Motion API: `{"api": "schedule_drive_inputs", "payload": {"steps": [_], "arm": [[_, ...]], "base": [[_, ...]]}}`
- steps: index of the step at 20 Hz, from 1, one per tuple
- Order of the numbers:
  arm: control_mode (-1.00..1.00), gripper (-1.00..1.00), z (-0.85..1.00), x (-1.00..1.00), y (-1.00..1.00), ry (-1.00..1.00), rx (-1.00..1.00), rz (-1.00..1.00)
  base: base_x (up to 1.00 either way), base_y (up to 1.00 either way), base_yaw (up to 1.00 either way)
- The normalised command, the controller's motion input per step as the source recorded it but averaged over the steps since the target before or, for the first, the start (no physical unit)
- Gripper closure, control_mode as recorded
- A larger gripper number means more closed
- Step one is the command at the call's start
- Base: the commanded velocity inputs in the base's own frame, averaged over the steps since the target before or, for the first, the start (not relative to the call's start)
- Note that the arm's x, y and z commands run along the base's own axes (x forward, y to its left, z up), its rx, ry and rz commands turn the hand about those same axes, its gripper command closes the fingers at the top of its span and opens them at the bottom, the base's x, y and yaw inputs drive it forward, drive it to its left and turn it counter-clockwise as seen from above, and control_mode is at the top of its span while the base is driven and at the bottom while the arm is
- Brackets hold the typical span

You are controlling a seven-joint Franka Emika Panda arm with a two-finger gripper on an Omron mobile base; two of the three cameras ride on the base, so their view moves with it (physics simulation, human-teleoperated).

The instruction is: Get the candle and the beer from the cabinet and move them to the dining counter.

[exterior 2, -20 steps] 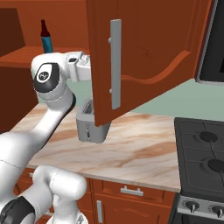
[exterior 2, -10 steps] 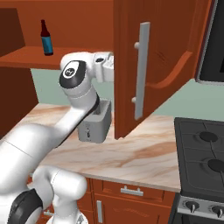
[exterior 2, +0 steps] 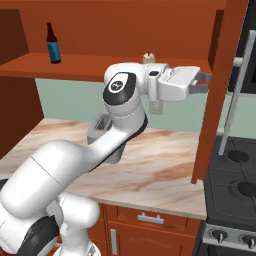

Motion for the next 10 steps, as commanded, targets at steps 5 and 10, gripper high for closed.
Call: {"api": "schedule_drive_inputs", "payload": {"steps": [5,10], "arm": [[-1.00,-1.00,0.00,-0.09,-0.62,0.00,0.00,0.00],[-1.00,-1.00,0.00,0.00,-0.25,0.00,0.00,0.03]], "base": [[0.00,0.00,0.00],[0.00,0.00,0.00]]}}
